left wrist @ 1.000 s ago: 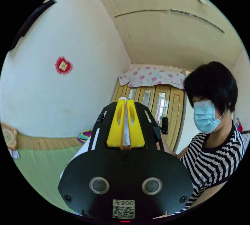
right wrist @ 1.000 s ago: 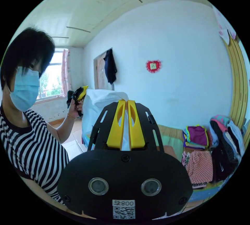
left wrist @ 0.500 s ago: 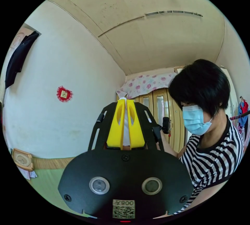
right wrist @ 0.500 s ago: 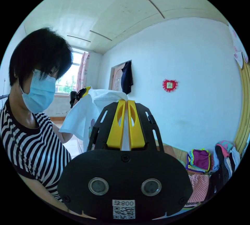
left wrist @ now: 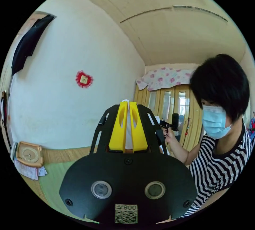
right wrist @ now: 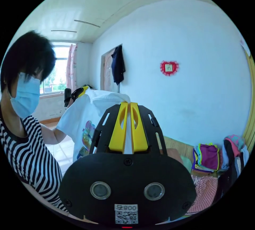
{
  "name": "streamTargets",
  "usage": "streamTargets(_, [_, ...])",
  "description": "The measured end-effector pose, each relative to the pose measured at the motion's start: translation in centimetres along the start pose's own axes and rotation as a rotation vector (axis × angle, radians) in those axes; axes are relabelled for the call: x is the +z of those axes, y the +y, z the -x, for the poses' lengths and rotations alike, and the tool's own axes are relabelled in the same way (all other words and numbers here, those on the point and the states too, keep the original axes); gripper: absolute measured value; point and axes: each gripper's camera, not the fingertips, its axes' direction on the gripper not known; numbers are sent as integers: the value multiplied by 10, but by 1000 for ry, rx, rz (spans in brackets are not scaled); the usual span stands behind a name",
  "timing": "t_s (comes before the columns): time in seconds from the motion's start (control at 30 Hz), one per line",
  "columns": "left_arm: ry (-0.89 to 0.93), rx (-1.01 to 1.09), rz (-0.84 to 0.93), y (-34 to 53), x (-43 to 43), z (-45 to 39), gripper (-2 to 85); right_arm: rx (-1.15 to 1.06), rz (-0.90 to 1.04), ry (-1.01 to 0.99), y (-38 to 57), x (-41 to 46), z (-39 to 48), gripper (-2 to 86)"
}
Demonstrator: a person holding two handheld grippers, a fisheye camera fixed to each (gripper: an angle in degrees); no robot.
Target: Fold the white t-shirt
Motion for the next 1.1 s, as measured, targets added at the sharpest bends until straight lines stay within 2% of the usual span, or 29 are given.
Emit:
streamTargets(0.2, [-124,-234,248,1,96,165,14,144,242,27,17,242,-129,17])
streamTargets(0.37, [-204,-472,502,50,178,306,33,358,554,44,97,477,-260,24])
streamTargets(0.43, [-284,-614,621,86,202,362,51,460,655,21,137,536,-296,27])
streamTargets(0.53, [-332,-748,688,120,206,402,70,584,795,42,202,598,-330,31])
streamTargets(0.63, [-304,-774,789,144,205,414,80,599,842,13,251,628,-318,42])
streamTargets(0.77, [-301,-740,908,157,201,408,88,486,901,5,295,670,-262,70])
streamTargets(0.97, [-455,-730,985,152,192,405,97,178,1107,41,322,776,-179,83])
streamTargets(1.1, [-580,-670,1100,149,215,418,82,88,1141,60,330,829,-161,84])
